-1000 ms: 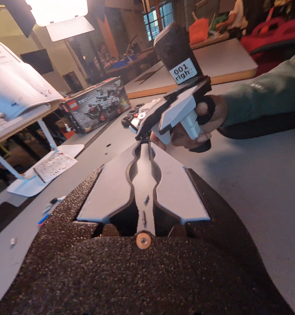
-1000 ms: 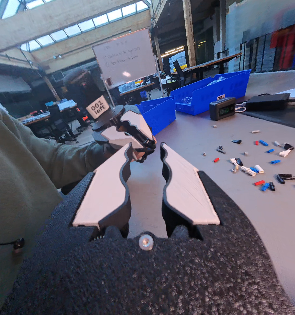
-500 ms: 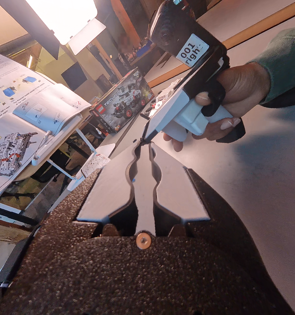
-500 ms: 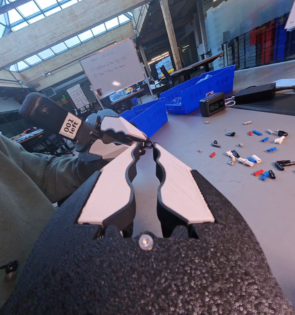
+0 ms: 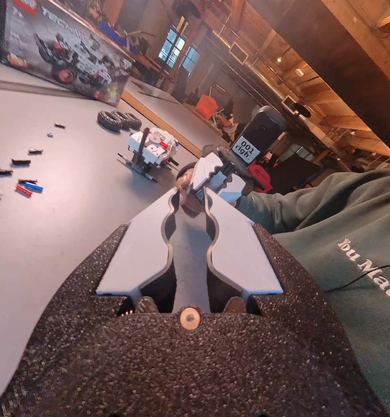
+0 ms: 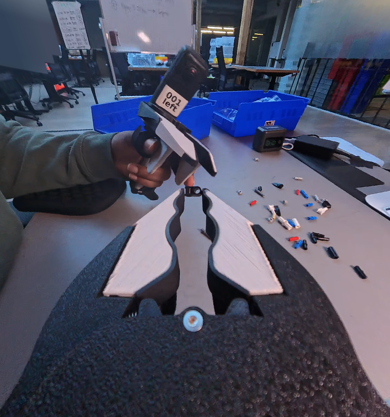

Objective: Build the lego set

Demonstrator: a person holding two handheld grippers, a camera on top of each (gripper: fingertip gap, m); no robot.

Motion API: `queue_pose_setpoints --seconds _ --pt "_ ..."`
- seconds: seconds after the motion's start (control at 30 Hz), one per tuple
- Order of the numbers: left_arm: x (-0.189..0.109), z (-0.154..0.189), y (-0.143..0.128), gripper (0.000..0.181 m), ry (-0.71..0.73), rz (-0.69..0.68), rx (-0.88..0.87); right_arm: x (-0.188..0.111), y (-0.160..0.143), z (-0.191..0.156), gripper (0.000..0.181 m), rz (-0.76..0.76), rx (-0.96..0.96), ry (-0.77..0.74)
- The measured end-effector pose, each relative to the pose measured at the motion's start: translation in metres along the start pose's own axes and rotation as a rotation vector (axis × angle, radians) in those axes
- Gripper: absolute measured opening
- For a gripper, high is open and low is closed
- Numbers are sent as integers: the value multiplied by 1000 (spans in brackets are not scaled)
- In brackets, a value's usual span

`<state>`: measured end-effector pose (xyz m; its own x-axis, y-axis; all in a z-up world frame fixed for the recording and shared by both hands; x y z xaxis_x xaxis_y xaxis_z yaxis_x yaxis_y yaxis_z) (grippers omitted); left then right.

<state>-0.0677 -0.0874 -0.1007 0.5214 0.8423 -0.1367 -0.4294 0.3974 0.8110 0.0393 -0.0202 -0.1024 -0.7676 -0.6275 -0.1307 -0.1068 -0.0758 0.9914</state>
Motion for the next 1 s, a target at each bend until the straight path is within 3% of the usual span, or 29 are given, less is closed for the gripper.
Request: queue_pose_setpoints --seconds 0.33,0.7,1.0 --pt "16 3 -19 17 -83 -128 -147 6 -4 -6 14 -90 -143 -46" --pt "18 3 -16 6 -253 -38 -480 5 4 -10 14 -93 -377 -185" --pt "20 4 -18 6 -269 -37 -522 4 4 -11 14 -114 -422 -189"
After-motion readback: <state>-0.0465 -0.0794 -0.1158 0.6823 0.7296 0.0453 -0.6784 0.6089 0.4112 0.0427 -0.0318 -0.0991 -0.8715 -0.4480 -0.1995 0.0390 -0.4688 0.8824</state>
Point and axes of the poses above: each gripper's, where its closed fingertips meet, x out along the fingers, y out of its top, z = x × y across the jaws, the point moved 6 cm from there along -x, back along the fingers, and after that the axes turned 14 degrees about y, right-handed, at the moved point
